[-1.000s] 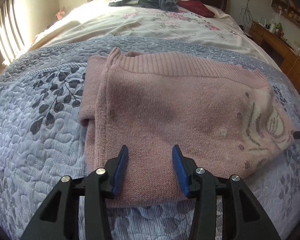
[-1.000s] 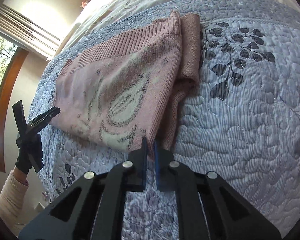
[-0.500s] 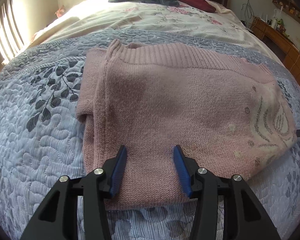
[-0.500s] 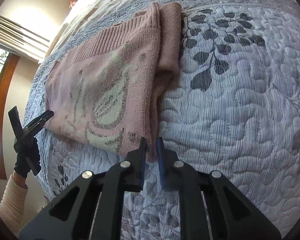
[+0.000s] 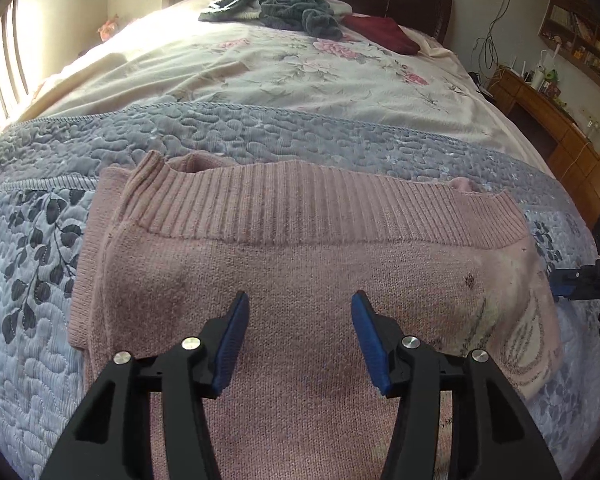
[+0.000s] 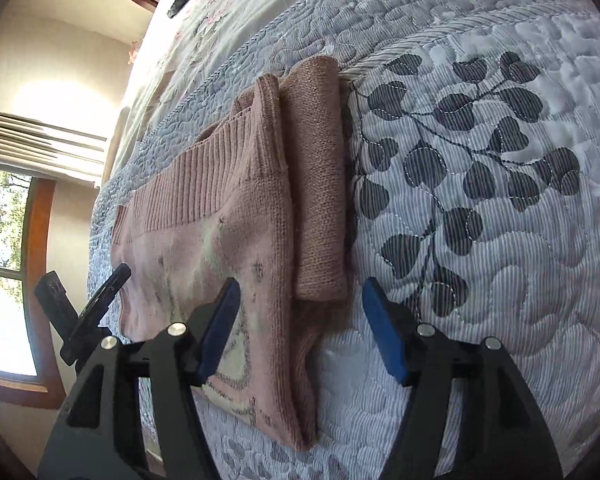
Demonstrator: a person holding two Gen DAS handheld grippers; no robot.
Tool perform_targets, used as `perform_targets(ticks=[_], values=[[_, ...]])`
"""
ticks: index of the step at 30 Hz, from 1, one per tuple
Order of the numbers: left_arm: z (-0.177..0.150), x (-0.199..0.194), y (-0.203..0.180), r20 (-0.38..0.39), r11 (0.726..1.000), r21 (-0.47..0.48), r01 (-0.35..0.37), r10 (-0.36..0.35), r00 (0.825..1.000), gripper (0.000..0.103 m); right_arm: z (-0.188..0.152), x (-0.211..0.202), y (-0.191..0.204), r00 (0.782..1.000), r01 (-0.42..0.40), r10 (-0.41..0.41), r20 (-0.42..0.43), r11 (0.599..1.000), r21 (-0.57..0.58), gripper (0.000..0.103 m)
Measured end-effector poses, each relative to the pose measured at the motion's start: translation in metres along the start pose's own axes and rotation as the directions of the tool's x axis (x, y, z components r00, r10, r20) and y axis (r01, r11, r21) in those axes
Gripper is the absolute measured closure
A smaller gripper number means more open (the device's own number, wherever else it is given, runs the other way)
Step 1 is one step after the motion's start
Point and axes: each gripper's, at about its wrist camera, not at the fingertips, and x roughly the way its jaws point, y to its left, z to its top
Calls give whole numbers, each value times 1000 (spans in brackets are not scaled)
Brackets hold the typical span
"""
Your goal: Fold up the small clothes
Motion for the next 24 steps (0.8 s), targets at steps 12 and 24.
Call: perform_targets(ticks=[12, 24], values=[[-3, 20, 14, -44, 999, -23, 30, -31, 999, 49, 6, 20, -6, 996, -91, 91, 24, 996, 13, 79], [-2, 21, 17, -48, 998, -47, 47, -49, 998, 49, 1, 18, -13, 996, -89, 87, 35, 995, 47, 80]])
